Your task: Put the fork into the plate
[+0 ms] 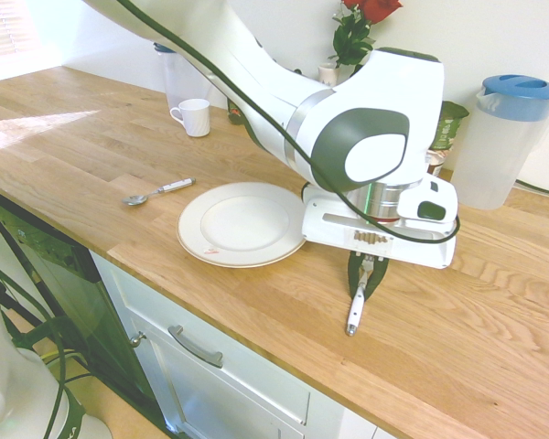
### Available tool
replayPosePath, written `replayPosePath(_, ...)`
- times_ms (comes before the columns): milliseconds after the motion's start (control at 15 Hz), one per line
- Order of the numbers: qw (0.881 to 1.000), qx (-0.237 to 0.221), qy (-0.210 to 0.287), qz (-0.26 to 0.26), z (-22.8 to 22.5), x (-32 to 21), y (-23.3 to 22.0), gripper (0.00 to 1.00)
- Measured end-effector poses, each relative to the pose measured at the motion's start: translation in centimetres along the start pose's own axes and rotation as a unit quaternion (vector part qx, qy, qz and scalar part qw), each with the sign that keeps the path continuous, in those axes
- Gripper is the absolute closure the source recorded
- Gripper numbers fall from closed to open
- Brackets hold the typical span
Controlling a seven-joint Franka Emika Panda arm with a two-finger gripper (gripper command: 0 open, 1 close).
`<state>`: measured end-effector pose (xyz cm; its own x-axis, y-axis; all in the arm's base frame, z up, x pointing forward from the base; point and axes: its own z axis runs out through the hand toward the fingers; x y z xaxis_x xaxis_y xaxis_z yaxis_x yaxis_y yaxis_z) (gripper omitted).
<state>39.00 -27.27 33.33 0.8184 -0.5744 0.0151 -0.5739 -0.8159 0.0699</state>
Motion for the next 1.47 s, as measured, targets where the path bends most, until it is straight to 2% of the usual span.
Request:
replayPosePath(267,1.0,0.002,0.0,-0.005,-0.8,-0.3,-0.5,1.0)
replayPosePath(600,0.999,0.023,0.027,-0.01,-5.7,-3.5,-0.3,1.0)
replayPosePath(867,0.999,0.026,0.043,-0.018,-10.1,-6.3,-2.8,1.0)
replayPosePath(1133,0.998,0.025,0.047,-0.021,-12.0,-7.4,-3.4,1.0)
replayPosePath(1467,0.997,0.001,0.076,-0.034,-15.6,-11.9,-10.5,1.0)
